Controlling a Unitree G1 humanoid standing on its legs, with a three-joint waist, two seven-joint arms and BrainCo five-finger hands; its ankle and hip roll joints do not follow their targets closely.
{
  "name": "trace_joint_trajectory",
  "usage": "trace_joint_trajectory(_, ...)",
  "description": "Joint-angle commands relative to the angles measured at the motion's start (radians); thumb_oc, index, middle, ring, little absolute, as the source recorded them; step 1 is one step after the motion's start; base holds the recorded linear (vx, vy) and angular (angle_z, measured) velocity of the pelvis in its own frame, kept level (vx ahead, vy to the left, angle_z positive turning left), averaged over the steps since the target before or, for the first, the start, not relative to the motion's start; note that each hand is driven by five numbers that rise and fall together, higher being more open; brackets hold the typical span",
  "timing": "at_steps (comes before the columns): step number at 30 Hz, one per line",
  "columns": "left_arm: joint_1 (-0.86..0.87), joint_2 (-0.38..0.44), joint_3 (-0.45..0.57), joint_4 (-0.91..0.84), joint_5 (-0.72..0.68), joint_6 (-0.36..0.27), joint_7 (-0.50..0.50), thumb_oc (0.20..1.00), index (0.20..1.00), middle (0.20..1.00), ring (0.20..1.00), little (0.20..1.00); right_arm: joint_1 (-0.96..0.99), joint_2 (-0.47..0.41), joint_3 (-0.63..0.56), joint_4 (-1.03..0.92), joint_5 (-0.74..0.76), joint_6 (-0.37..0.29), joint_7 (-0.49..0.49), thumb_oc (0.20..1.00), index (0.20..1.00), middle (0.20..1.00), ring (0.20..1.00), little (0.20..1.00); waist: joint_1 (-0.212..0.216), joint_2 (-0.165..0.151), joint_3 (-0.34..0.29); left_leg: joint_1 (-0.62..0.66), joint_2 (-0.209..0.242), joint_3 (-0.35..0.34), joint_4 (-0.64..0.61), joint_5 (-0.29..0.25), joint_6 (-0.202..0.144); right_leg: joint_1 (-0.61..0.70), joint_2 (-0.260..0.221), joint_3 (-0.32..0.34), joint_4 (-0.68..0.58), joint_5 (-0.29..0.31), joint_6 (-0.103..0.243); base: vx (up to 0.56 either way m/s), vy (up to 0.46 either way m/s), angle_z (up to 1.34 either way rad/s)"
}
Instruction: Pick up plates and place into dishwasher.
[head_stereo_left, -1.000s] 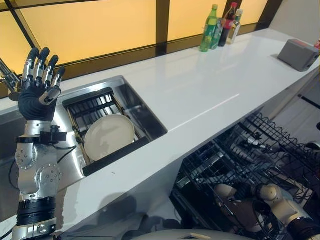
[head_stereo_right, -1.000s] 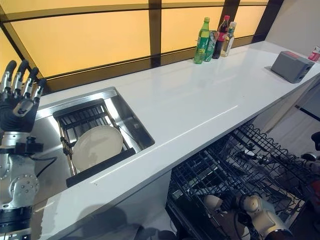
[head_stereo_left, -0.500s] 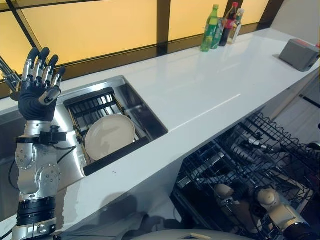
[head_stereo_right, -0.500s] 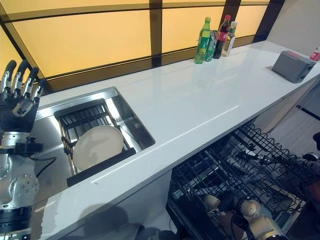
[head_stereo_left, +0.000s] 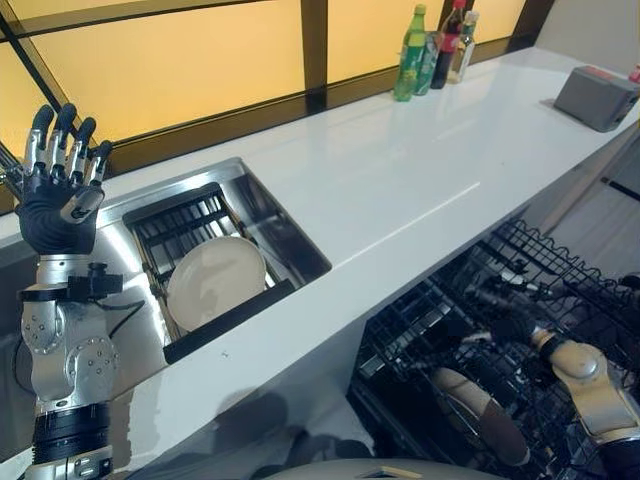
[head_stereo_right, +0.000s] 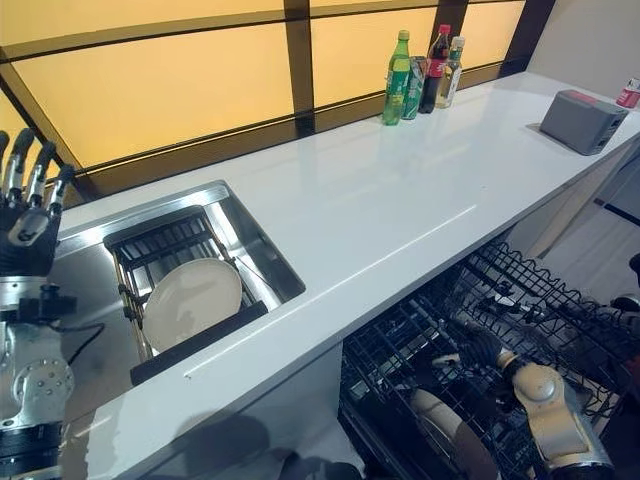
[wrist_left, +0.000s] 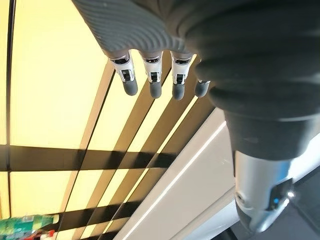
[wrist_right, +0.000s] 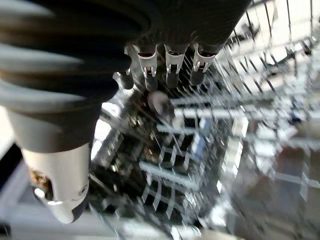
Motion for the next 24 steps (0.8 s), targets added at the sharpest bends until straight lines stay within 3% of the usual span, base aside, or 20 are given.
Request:
trace_joint_trajectory(1,-0.002,0.064,0.025,0.047,0.048,-0.067,0.003,1.000,1.000,1.000,1.000,1.000,-0.053,-0.056,-0.065,-0.087,0.036,-0.032,-0.058,1.000,1.000,1.000,1.000,1.000,-0.005,-0.030,-0.064,-0.157,-0.007,-0.044,-0.062,0.194,-0.033,0.089,-0.019,0.008,0.168,-0.259,0.018,0.00,0.000,0.00)
trace_joint_trajectory(4,0.009,0.077,0.039,0.060,0.124,-0.057,0.038,1.000,1.000,1.000,1.000,1.000,-0.066,-0.068,-0.106,-0.146,0.084,-0.043,-0.102,1.000,1.000,1.000,1.000,1.000,-0.002,-0.027,-0.069,-0.155,-0.005,-0.042,-0.070,0.196,-0.033,0.089,-0.020,0.008,0.163,-0.258,0.020,-0.01,0.021,0.00)
trace_joint_trajectory(7,0.012,0.095,0.038,0.100,0.222,-0.046,0.088,1.000,1.000,1.000,1.000,1.000,-0.088,-0.062,-0.127,-0.194,0.152,-0.094,-0.179,1.000,1.000,1.000,1.000,1.000,0.003,-0.024,-0.071,-0.156,-0.005,-0.043,-0.074,0.198,-0.032,0.089,-0.021,0.006,0.160,-0.257,0.023,0.00,0.011,0.00)
trace_joint_trajectory(10,0.029,0.116,0.033,0.167,0.385,-0.028,0.145,1.000,1.000,1.000,1.000,1.000,-0.114,-0.020,-0.147,-0.262,0.257,-0.200,-0.286,1.000,1.000,1.000,1.000,1.000,0.014,-0.015,-0.071,-0.160,-0.007,-0.044,-0.072,0.197,-0.029,0.087,-0.025,-0.002,0.158,-0.255,0.027,-0.01,0.046,0.01)
trace_joint_trajectory(14,0.060,0.154,0.019,0.233,0.619,-0.026,0.233,1.000,1.000,1.000,1.000,1.000,-0.119,0.026,-0.170,-0.312,0.337,-0.317,-0.360,1.000,1.000,1.000,1.000,1.000,0.025,-0.004,-0.070,-0.166,-0.010,-0.047,-0.069,0.196,-0.024,0.080,-0.032,-0.016,0.163,-0.256,0.032,0.01,0.069,0.04)
trace_joint_trajectory(18,0.065,0.204,-0.010,0.266,0.760,0.030,0.265,1.000,1.000,1.000,1.000,1.000,-0.155,0.041,-0.154,-0.327,0.379,-0.371,-0.362,1.000,1.000,1.000,1.000,1.000,0.040,0.001,-0.071,-0.169,-0.015,-0.052,-0.065,0.194,-0.020,0.075,-0.038,-0.032,0.170,-0.257,0.034,0.05,0.091,0.17)
trace_joint_trajectory(24,0.029,0.273,-0.111,0.312,0.889,0.106,0.257,1.000,1.000,1.000,1.000,1.000,-0.205,0.024,-0.090,-0.337,0.398,-0.380,-0.390,1.000,1.000,1.000,1.000,1.000,0.057,0.001,-0.073,-0.165,-0.030,-0.058,-0.055,0.183,-0.013,0.076,-0.057,-0.057,0.180,-0.260,0.042,0.12,0.096,0.20)
